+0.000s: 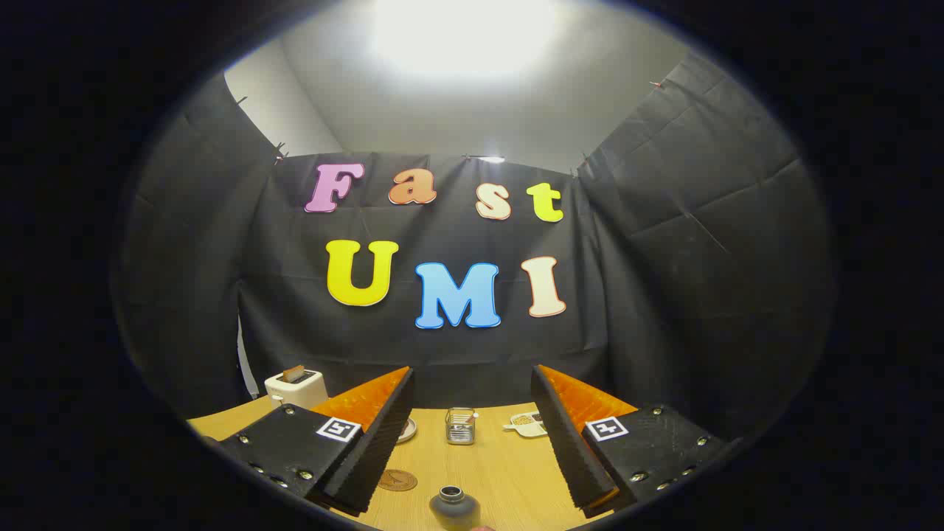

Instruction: Take the bottle from table, then pour the juice into the cup, finally place the bottle on the coaster

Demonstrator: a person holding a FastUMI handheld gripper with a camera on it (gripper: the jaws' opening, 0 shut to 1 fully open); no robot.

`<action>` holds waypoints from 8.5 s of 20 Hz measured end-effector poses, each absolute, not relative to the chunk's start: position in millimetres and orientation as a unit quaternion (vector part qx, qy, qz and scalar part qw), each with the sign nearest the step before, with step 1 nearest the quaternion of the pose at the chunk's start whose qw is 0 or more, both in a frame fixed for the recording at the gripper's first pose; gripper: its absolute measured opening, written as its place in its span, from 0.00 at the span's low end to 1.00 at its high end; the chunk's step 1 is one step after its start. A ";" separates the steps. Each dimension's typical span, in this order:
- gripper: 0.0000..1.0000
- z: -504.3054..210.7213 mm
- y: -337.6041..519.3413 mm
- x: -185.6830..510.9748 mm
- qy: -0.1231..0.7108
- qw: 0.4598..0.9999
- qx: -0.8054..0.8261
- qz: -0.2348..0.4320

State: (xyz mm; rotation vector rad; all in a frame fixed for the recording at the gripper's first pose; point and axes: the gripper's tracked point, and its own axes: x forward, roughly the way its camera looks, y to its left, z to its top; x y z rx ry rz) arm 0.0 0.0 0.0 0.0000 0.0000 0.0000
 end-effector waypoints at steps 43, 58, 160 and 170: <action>0.96 -166.4 22.6 0.4 0.123 0.988 0.018 0.096; 0.96 -274.9 19.8 -7.5 0.226 0.967 -0.011 0.119; 0.75 -251.1 157.0 22.0 0.270 0.520 -0.775 0.236; 0.75 -241.0 160.0 27.9 0.269 0.482 -0.800 0.236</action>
